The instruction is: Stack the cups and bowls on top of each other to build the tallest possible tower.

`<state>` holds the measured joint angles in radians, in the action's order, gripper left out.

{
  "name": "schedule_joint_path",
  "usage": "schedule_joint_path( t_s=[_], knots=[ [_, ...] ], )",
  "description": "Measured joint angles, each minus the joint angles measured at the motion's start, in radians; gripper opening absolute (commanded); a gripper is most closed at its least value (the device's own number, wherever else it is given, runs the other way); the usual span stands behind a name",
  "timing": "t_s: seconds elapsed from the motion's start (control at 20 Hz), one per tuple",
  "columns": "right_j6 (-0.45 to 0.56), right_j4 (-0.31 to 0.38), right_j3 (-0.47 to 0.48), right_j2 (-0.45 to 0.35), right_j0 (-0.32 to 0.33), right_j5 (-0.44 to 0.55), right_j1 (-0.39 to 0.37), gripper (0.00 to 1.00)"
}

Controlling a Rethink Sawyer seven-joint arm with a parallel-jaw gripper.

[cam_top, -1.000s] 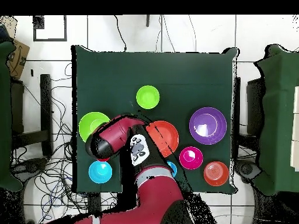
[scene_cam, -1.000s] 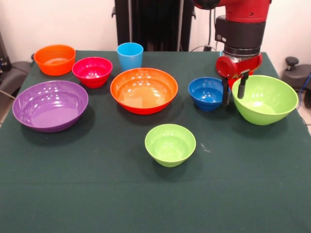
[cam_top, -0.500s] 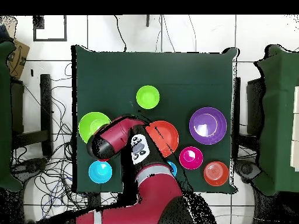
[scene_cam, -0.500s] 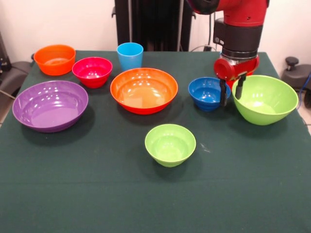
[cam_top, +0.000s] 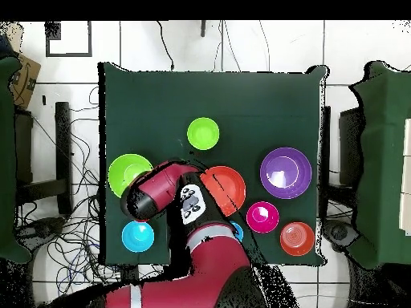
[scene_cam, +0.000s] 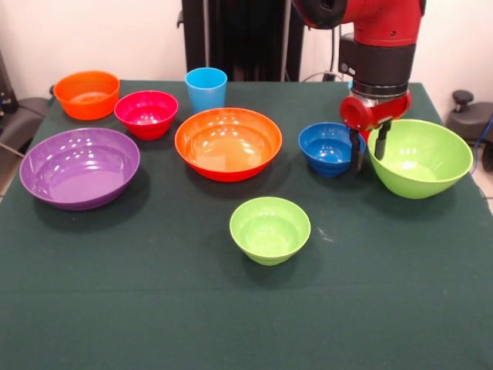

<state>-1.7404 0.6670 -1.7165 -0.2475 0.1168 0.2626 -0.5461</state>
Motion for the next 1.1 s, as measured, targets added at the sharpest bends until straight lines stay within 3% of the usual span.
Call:
schedule_joint_path(
  t_s=[0.25, 0.3, 1.1],
  knots=[
    [0.000, 0.000, 0.000, 0.001, 0.000, -0.023, 0.000, 1.00],
    [0.000, 0.000, 0.000, 0.002, 0.000, -0.043, 0.000, 0.00],
    [0.000, -0.001, 0.000, 0.007, -0.007, -0.069, -0.001, 0.00]
  ],
)
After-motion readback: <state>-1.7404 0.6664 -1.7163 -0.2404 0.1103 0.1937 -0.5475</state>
